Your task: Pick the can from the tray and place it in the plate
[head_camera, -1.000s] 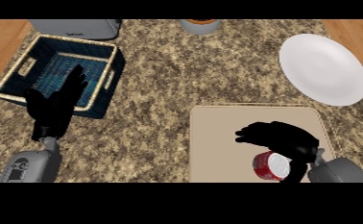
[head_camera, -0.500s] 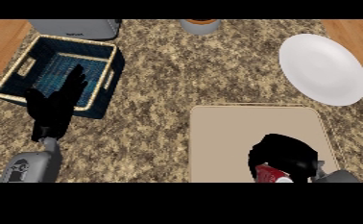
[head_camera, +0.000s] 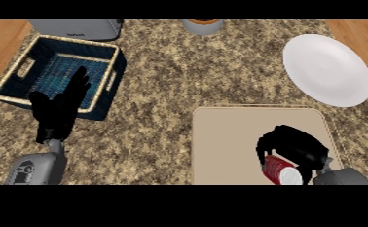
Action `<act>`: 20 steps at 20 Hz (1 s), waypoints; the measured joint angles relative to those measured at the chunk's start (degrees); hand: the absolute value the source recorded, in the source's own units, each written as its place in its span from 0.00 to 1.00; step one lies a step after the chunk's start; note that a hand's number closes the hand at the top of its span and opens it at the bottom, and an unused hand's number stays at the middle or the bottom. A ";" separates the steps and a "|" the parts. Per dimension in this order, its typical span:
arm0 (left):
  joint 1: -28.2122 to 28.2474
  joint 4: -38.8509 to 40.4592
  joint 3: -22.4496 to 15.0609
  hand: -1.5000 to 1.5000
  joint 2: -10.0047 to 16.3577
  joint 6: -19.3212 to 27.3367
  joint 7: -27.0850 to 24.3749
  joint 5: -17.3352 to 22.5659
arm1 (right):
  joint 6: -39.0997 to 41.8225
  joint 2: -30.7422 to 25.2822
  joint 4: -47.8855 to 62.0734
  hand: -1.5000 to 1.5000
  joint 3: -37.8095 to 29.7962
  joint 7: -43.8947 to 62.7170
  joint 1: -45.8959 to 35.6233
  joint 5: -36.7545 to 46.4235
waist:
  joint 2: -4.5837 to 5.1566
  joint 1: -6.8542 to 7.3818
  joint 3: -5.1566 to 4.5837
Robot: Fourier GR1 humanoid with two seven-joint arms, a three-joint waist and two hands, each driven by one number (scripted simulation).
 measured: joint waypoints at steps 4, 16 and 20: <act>0.45 -0.50 -0.09 0.50 -0.26 0.17 0.51 -0.19 | -6.12 0.38 -3.30 1.00 -5.27 -0.53 1.18 -2.06 | -0.10 -0.37 0.03; 0.60 -0.60 0.86 0.50 0.18 -0.84 0.42 0.41 | -14.83 4.34 -11.15 1.00 -25.69 6.45 -2.46 -15.81 | -0.06 -0.38 -0.01; -0.27 -0.83 0.28 0.50 -0.51 -0.19 1.47 -0.46 | -12.30 2.45 -6.94 1.00 -30.94 9.65 -6.70 -20.07 | 0.04 0.00 -0.01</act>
